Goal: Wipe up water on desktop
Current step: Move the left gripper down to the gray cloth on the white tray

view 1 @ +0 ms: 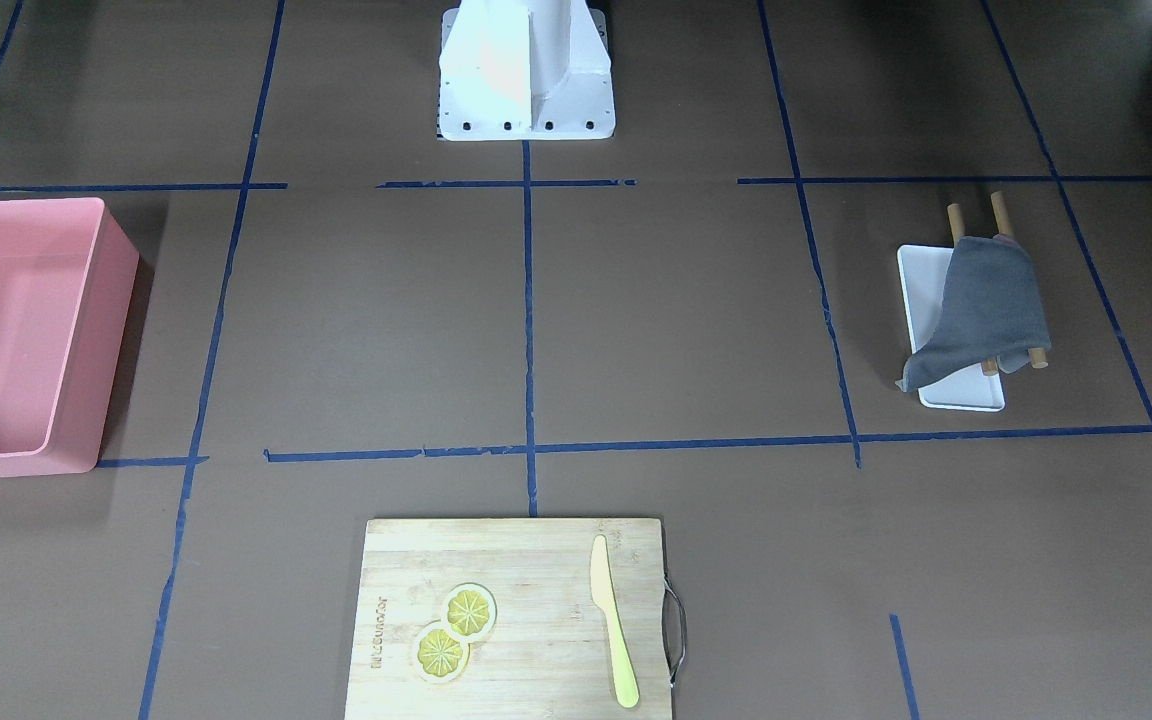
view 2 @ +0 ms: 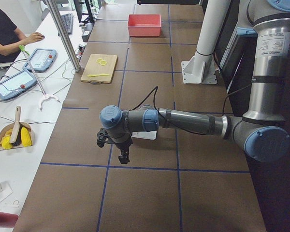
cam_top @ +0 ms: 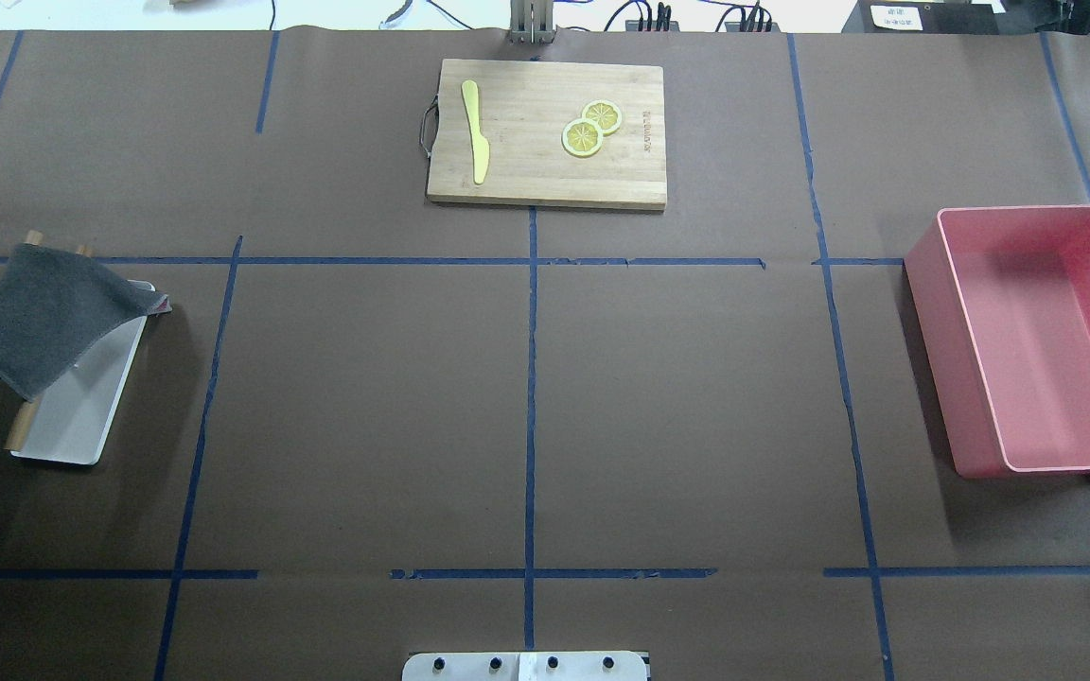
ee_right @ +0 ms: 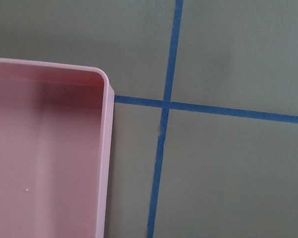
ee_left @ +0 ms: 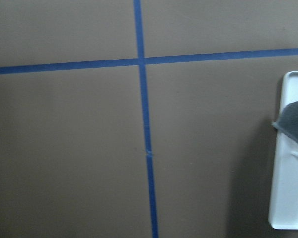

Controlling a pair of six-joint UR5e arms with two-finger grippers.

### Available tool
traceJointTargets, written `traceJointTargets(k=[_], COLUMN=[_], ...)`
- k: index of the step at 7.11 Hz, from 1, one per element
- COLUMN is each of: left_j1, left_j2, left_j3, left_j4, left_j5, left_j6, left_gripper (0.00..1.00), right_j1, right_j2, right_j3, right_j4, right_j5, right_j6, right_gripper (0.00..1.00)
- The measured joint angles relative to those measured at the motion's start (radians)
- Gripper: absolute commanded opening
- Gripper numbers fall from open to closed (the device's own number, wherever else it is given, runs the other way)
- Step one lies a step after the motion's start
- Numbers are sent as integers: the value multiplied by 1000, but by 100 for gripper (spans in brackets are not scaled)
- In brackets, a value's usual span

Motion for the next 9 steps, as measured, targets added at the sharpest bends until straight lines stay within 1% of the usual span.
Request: traceJointTargets(k=[2,4,6,8,9], left_j1=[-2,-3,-3,-3,-4], left_j2=[-9,-7,-6,-5,15], left_j3=[-24,-43,-51,-54,-67], left_j4=[4,9,7,0,-4], left_j5=[6,8,5,-12,-41], left_j6=[-10,-14,-18,-17,-14], left_gripper=[100,100,100,100,100], right_j1=[0,0,0,0,0], right_j2=[-4,-11,-27,-33,-34], right_j3=[6,13,19,20,20], right_j4=[-8,-12,-11,-4,-2], right_j5=[2,28,87,108,112], right_j6=[-5,7,13,13,12], right_gripper=[100,100,100,100,100])
